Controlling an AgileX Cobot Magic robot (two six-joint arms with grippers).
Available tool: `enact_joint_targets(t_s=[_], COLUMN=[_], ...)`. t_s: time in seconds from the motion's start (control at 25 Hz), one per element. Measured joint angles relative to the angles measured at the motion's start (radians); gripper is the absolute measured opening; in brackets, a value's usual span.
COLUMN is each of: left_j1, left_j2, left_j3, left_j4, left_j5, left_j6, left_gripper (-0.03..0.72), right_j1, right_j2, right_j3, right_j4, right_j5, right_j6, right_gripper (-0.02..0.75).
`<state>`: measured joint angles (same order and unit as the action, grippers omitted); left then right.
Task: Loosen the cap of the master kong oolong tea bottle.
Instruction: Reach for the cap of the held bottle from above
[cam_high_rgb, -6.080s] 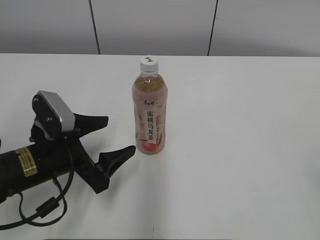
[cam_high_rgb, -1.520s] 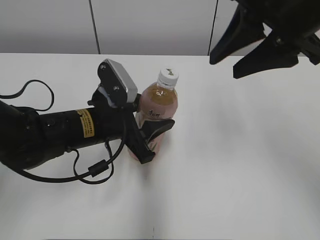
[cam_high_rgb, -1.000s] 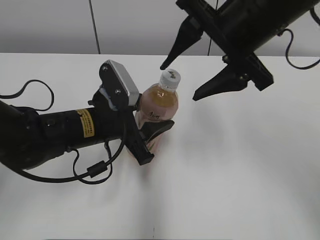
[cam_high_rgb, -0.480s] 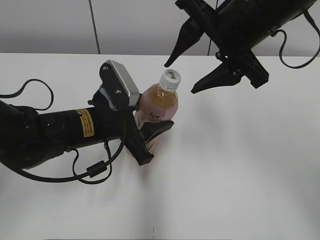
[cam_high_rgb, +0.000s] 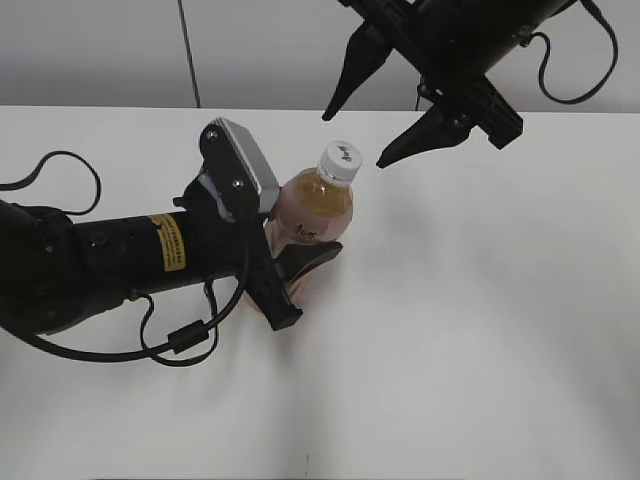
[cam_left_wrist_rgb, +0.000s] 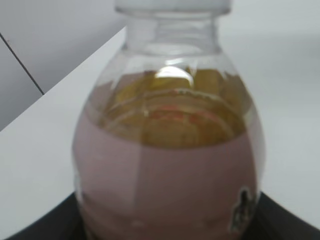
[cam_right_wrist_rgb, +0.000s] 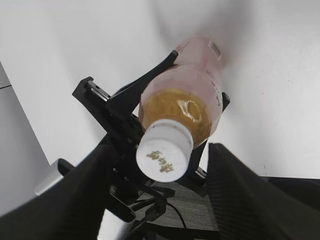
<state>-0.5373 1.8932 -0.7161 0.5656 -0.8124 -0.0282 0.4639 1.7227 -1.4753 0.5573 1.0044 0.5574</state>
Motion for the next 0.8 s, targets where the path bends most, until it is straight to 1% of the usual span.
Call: enact_joint_targets(t_s=[0.28,0.56,0.8], left_j1=[0.0,0.0,0.0], left_j2=[-0.001,-0.001,-0.001], left_j3=[0.0,0.0,0.0], left_j4=[0.0,0.0,0.0], left_j5=[0.004,0.004,0.005], left_j6=[0.014,0.018,0.018], left_gripper=[0.398,0.398,0.398], right_j1=[0.0,0.0,0.015], right_j2=[0.036,0.042,0.053], right_j3=[-0.019,-0.019,-0.02], right_j4=[-0.008,-0.007,0.0], right_j5=[0.035,0.037,0.035], right_j6=[0.006,0.006,0.004], right_gripper=[0.459,0.459,0.438])
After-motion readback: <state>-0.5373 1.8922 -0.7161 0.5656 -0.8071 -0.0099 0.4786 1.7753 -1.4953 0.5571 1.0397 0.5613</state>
